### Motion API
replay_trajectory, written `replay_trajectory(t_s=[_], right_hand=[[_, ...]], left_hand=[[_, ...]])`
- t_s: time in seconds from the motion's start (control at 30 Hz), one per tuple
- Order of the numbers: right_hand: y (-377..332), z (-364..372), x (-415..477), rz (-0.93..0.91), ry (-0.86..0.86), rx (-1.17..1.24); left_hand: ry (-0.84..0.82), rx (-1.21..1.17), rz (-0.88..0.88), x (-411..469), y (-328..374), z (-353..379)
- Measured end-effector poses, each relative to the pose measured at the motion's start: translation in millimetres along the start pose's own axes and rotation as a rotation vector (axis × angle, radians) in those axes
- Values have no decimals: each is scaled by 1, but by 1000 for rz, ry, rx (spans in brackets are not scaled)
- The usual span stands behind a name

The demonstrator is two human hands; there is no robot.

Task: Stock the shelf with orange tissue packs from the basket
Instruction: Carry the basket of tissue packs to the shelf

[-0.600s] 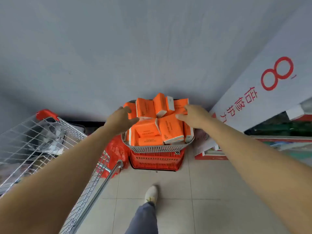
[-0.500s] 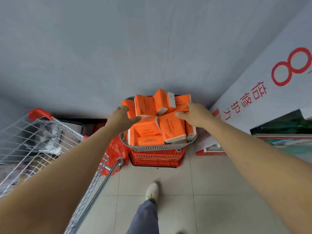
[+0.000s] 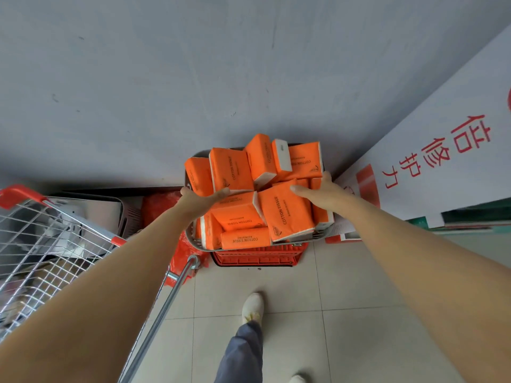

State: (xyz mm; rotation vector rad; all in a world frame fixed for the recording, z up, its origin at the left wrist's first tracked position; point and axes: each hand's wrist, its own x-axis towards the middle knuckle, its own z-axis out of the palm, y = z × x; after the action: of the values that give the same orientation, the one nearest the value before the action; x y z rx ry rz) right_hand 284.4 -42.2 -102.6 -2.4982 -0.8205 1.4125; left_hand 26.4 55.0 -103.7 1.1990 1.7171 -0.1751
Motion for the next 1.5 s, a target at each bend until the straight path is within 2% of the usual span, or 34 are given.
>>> replay_trajectory(t_s=[0.13,0.23,0.3,0.57,0.97,1.33,1.5], right_hand=[[-4,4,13,13,-22,28],[-5,7,26,25,57,-22],[-4,8,34,33,85,-33],[0,9,47,87,-7,190],[6,15,38,108,-15,247],[34,-4,-59,34,13,394],[64,-16,-143,-35,58,503]], left_hand=[[14,-42,-37,11,5,1],[60,-14,-82,18,5,0],[16,-94,-87,20,6,0],[-93,-256,-108,32,3,-4],[-138,-289,-60,23,2,-10],[-125,-204,37,-98,8,-24],[-102,-114,109,-178,1,-19]])
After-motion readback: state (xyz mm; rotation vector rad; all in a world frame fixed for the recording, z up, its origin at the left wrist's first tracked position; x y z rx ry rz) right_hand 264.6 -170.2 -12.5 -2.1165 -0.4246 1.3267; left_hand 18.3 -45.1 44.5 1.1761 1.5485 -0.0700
